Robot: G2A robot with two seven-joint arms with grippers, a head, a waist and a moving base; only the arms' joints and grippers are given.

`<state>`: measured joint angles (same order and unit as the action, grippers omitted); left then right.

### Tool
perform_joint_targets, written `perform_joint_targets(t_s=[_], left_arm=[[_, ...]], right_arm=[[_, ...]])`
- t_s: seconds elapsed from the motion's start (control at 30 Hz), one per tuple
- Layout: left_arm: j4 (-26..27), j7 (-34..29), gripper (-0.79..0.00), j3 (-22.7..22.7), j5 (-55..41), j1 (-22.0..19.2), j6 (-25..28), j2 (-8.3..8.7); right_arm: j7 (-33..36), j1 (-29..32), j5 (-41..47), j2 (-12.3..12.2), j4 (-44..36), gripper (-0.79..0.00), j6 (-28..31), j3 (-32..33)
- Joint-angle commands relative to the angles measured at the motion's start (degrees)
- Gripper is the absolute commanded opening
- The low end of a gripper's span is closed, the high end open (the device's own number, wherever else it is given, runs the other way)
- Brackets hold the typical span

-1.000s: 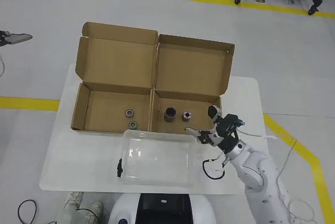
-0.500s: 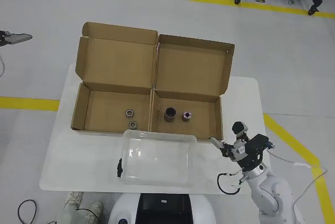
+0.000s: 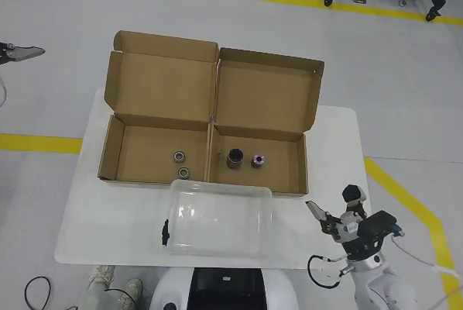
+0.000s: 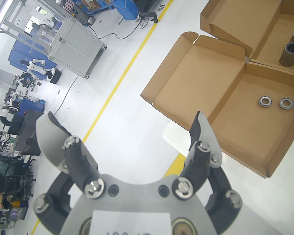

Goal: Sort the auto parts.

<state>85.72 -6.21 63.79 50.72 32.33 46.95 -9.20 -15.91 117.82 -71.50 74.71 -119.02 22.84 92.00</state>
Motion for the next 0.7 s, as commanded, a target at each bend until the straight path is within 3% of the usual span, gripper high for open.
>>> perform_joint_targets(t_s=[0.0,0.67], left_arm=[[0.00,0.00,0.000,0.00,0.00,0.00,0.00,0.00],[0.00,0.00,-0.001,0.00,0.00,0.00,0.00,0.00]], right_arm=[[-0.86,1.46,-0.33,0.02,-0.76,0.000,-1.33,0.22],[-1.03,2.22,-0.46,0.04,-1.18,0.000,-2.28,0.21]])
